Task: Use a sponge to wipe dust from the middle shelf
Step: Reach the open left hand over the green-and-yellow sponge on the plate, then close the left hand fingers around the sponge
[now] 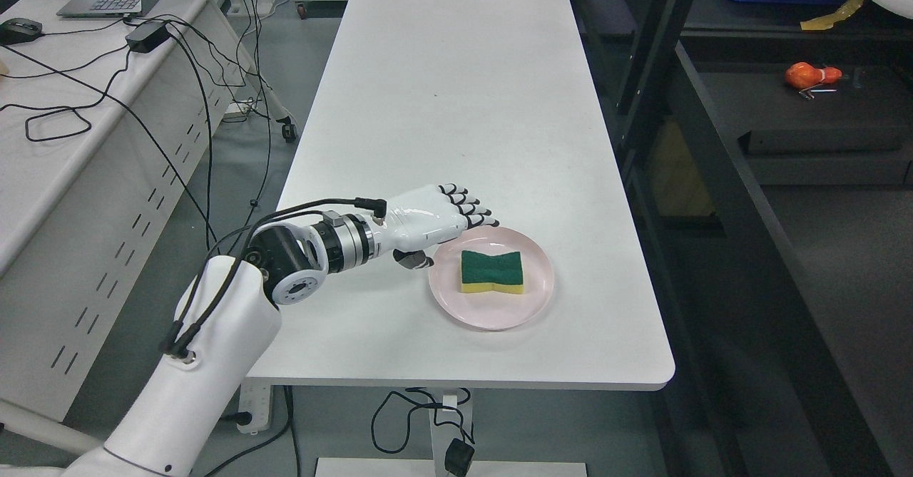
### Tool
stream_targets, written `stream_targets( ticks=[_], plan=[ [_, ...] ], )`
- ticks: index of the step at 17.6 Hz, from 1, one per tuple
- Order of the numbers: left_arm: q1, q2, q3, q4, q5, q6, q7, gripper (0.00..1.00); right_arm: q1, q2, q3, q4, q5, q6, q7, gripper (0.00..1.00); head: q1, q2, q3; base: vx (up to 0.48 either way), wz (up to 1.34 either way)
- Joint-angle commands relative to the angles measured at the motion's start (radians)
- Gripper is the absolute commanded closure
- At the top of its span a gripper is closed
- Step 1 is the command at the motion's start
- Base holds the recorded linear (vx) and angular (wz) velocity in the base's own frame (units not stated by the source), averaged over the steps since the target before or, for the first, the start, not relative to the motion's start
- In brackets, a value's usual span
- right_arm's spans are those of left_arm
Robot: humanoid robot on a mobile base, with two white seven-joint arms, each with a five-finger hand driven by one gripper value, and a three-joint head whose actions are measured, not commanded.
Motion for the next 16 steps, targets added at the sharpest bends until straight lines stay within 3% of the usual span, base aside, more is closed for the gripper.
stream_targets(
  ticks=[1, 10, 16],
  plan=[
    [-0.033, -0.121, -0.098, 0.157, -0.03, 0.005, 0.001, 0.1, 0.0, -0.017, 0.0, -0.017, 0.0, 0.001, 0.0, 0.0, 0.0, 0.0, 0.0, 0.0, 0.0],
    [-0.024, -0.181, -0.129, 0.197, -0.056, 0.008, -0.002, 0.16, 0.0, -0.017, 0.0, -0.017, 0.0, 0.001, 0.0, 0.0, 0.0, 0.0, 0.0, 0.0, 0.0],
    [0.008, -0.181, -0.118, 0.191, -0.047, 0.004, -0.005, 0.29, 0.0, -0.017, 0.0, -0.017, 0.0, 0.001, 0.0, 0.0, 0.0, 0.0, 0.0, 0.0, 0.0]
  ],
)
